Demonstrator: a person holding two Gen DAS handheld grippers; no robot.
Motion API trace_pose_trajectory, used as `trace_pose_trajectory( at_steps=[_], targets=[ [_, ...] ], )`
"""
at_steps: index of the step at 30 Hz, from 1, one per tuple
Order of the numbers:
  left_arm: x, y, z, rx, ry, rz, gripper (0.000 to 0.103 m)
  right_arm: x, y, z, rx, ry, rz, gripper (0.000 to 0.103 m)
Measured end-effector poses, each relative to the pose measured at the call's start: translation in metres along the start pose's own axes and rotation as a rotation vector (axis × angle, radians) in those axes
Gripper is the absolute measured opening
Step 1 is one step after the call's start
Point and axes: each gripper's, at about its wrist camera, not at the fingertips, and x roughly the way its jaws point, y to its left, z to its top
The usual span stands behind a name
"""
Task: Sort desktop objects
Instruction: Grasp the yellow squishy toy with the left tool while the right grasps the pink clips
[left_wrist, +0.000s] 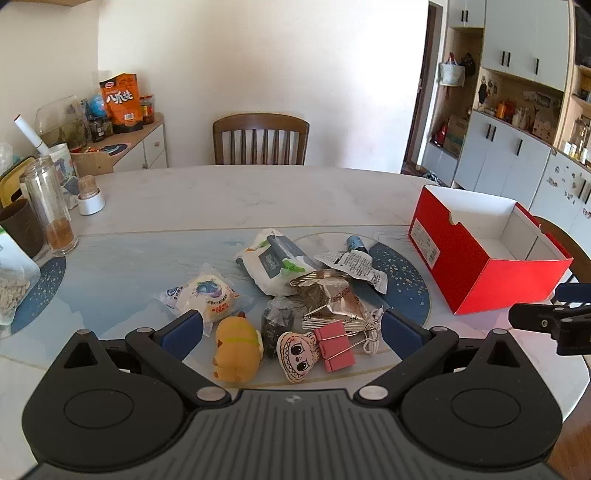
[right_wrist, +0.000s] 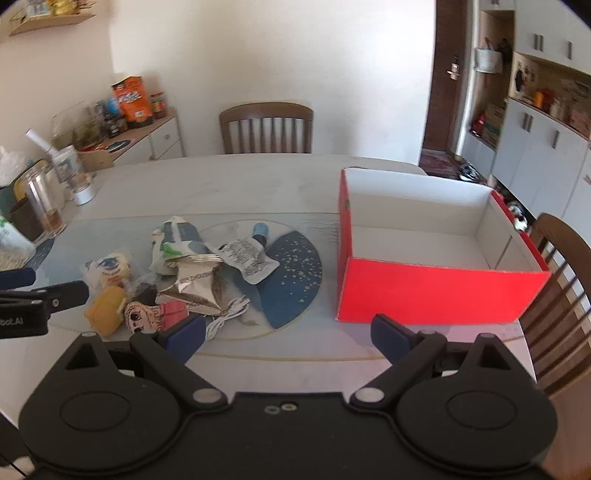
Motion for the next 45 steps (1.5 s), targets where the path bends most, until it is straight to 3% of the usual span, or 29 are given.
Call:
trace_pose_trajectory(
  at_steps=[12,21,29,38,45],
  targets=[
    [0.035,0.031,-0.017,0.037,0.050,0.003,0.103,0.029,0.028,0.007,-0.039,-0.042,0.074,0.096],
    [0.081,0.059,-0.027,0.115,0.120,-0.107,0.103,0.078,0.067,0.009,-0.016,0.050,0.087,0.090],
    [0.104,0.070,-0.028,0.158,0.158,-0.184,0.097,0.111,0.095,0.002,-0.037,0.143,0.058,0.071],
    [0.117,0.073,-0.030,0.129,0.197,-0.163,0.082,0.136,0.098,0.003,-0.068,0.192,0.102,0.048],
    [0.117,0.067,-0.030,0.120,0.216,-0.136,0.055,0.140,0.097,0.006,-0.093,0.209,0.189,0.026]
  ],
)
